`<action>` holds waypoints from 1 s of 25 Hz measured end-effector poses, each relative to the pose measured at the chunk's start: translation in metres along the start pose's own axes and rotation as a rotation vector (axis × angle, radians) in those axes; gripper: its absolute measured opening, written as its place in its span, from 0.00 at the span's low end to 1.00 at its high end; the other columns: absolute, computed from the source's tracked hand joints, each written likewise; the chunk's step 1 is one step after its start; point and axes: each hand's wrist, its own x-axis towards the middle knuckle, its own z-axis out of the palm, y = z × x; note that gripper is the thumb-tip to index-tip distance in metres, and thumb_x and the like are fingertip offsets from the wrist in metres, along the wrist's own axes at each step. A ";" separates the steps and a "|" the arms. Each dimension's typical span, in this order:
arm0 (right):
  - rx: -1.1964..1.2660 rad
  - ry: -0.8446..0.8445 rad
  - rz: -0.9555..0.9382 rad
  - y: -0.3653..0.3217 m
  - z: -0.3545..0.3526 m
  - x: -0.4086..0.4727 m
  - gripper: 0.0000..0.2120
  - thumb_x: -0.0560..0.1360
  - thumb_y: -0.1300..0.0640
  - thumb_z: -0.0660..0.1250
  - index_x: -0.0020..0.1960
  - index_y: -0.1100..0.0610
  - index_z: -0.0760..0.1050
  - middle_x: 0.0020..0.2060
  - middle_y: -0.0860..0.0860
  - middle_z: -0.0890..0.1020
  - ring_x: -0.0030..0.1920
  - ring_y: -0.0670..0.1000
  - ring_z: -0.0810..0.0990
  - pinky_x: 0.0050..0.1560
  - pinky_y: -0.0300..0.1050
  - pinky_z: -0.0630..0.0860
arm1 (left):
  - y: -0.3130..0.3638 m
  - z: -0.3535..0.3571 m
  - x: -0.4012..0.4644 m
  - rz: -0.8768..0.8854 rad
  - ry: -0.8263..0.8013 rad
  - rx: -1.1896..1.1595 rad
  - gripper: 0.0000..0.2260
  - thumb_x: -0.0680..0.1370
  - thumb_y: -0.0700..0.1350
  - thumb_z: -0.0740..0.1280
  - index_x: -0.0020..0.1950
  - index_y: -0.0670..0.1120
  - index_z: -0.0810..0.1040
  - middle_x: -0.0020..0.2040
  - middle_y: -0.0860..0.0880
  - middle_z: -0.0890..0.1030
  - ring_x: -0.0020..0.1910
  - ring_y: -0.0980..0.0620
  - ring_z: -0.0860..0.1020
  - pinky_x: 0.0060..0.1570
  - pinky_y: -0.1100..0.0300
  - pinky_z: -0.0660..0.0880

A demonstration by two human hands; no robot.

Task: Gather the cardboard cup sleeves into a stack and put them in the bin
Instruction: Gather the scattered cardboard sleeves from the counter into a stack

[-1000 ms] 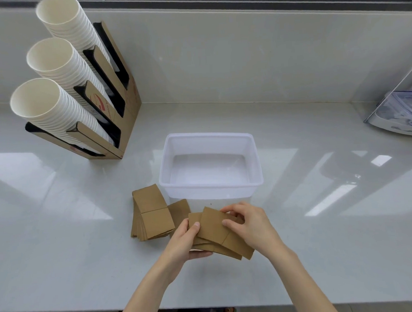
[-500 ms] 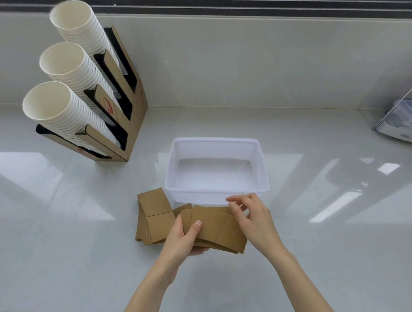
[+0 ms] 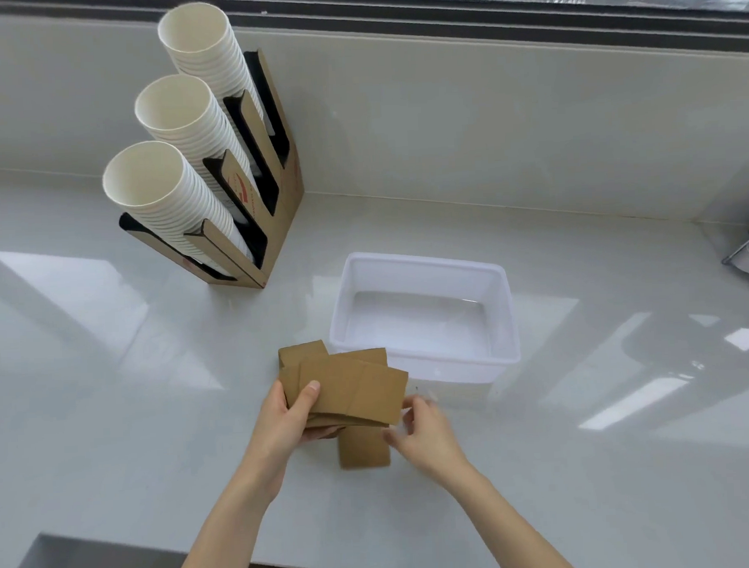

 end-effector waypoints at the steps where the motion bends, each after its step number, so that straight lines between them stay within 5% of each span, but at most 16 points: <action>1: -0.102 -0.011 0.000 -0.004 0.010 0.000 0.27 0.69 0.47 0.68 0.63 0.58 0.66 0.56 0.54 0.70 0.57 0.53 0.70 0.59 0.46 0.68 | 0.001 -0.003 0.000 0.003 0.010 -0.014 0.11 0.78 0.42 0.60 0.60 0.44 0.70 0.53 0.47 0.79 0.49 0.50 0.79 0.32 0.64 0.80; 6: -0.248 0.035 0.013 -0.022 0.035 -0.005 0.39 0.62 0.43 0.71 0.65 0.59 0.59 0.60 0.55 0.64 0.63 0.57 0.63 0.61 0.49 0.64 | 0.000 -0.010 0.001 0.002 0.044 -0.025 0.12 0.78 0.41 0.60 0.61 0.44 0.69 0.54 0.48 0.78 0.51 0.50 0.78 0.32 0.64 0.80; 25: -0.203 0.028 0.212 -0.016 0.024 -0.003 0.27 0.72 0.53 0.67 0.64 0.62 0.60 0.65 0.59 0.65 0.67 0.59 0.63 0.65 0.50 0.62 | -0.005 -0.005 -0.006 -0.010 0.044 0.016 0.14 0.77 0.43 0.60 0.62 0.44 0.69 0.58 0.45 0.78 0.54 0.45 0.78 0.35 0.65 0.81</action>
